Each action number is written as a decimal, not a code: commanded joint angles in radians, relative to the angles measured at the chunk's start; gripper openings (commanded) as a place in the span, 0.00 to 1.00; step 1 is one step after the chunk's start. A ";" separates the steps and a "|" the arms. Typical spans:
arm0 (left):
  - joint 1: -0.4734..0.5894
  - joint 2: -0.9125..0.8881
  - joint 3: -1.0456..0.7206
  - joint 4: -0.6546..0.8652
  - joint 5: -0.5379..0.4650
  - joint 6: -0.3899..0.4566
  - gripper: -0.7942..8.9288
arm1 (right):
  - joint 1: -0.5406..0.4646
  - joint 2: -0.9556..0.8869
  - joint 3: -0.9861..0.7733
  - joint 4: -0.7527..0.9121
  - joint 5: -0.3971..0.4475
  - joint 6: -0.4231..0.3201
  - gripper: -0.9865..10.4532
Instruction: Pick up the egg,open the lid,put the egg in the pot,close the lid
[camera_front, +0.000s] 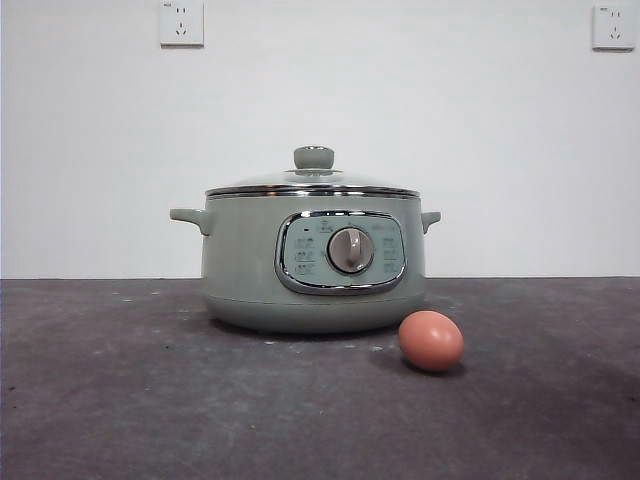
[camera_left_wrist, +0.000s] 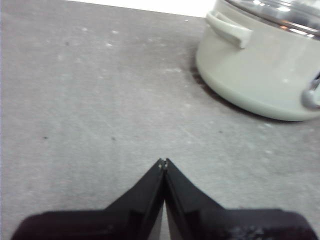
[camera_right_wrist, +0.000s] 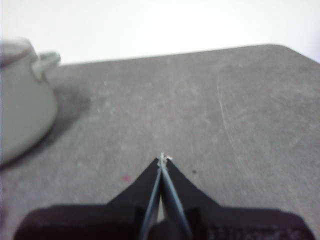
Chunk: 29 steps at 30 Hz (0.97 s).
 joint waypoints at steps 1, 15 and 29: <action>0.003 0.000 -0.009 0.003 0.008 -0.019 0.08 | 0.000 -0.003 -0.011 0.016 -0.003 0.066 0.09; 0.003 0.000 0.007 0.005 0.014 -0.087 0.08 | 0.000 -0.003 -0.001 0.028 -0.046 0.079 0.08; 0.003 0.132 0.281 -0.027 0.068 -0.168 0.08 | 0.000 0.142 0.243 -0.011 -0.203 0.185 0.08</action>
